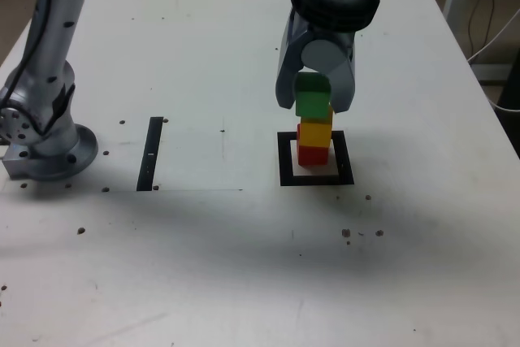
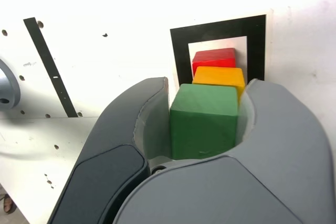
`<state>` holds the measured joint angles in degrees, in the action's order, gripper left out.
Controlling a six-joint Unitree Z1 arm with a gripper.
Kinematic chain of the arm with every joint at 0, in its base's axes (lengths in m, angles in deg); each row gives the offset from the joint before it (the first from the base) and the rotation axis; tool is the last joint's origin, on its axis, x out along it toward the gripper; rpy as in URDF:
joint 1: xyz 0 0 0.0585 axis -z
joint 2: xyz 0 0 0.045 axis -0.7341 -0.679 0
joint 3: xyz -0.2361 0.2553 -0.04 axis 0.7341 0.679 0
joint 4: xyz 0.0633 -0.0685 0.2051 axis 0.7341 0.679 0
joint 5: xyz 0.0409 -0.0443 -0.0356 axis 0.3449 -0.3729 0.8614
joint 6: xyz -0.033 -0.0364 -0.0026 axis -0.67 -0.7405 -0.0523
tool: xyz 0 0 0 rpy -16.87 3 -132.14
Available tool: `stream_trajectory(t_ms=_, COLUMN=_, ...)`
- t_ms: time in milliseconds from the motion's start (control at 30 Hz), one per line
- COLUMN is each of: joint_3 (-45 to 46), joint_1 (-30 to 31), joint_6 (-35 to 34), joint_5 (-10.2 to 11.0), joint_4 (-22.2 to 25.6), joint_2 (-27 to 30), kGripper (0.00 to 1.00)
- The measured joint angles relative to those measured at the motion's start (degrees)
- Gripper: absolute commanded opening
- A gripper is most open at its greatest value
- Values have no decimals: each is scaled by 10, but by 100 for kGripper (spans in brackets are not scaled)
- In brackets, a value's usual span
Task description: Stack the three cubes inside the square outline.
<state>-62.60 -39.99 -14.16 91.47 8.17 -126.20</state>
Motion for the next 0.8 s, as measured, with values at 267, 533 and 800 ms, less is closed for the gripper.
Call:
stream_trajectory(t_ms=267, joint_3=8, joint_1=0, joint_6=1, joint_5=-3, joint_4=-1, joint_2=-2, kGripper=75)
stream_trajectory(t_ms=533, joint_3=9, joint_1=0, joint_6=2, joint_5=-1, joint_4=-1, joint_2=-2, kGripper=94)
stream_trajectory(t_ms=800, joint_3=3, joint_1=0, joint_6=3, joint_5=21, joint_4=4, joint_2=24, kGripper=99)
